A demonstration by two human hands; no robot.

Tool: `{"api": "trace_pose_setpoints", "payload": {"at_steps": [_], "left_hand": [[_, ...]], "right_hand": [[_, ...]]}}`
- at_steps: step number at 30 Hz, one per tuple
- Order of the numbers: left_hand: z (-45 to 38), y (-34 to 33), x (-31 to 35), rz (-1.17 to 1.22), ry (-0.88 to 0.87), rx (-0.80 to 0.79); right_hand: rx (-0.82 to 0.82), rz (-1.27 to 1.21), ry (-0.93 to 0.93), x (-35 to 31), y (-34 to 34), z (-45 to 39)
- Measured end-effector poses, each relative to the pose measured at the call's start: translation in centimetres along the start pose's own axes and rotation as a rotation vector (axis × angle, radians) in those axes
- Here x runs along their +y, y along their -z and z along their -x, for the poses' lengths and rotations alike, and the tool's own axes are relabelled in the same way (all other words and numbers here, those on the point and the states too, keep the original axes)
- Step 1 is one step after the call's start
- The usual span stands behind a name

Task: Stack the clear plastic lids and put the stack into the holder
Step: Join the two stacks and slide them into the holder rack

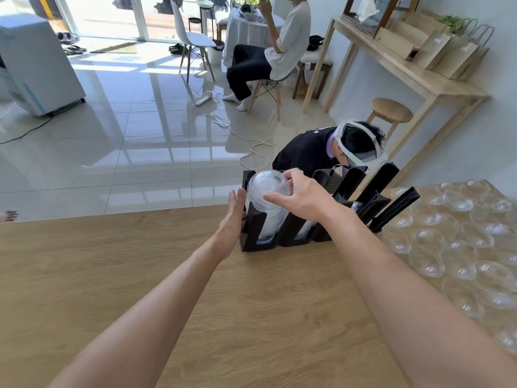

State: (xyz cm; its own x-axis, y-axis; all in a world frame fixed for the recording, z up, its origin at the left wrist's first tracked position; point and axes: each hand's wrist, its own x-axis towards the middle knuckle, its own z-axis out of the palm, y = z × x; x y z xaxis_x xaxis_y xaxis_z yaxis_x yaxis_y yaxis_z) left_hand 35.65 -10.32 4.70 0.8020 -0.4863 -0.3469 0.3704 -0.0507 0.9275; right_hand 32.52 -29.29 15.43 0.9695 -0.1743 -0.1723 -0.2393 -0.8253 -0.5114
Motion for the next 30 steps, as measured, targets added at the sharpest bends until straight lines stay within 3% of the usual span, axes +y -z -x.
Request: {"api": "trace_pose_setpoints", "payload": {"at_steps": [18, 26, 30], "left_hand": [[-0.7, -0.9, 0.4, 0.066, 0.001, 0.075], [-0.7, -0.9, 0.5, -0.020, 0.097, 0.113], [-1.3, -0.9, -0.3, -0.053, 0.065, 0.102]], "right_hand": [[-0.034, 0.067, 0.036, -0.6, 0.4, 0.0], [-0.005, 0.099, 0.075, -0.7, 0.2, 0.5], [-0.045, 0.162, 0.055, -0.6, 0.0, 0.5]]}}
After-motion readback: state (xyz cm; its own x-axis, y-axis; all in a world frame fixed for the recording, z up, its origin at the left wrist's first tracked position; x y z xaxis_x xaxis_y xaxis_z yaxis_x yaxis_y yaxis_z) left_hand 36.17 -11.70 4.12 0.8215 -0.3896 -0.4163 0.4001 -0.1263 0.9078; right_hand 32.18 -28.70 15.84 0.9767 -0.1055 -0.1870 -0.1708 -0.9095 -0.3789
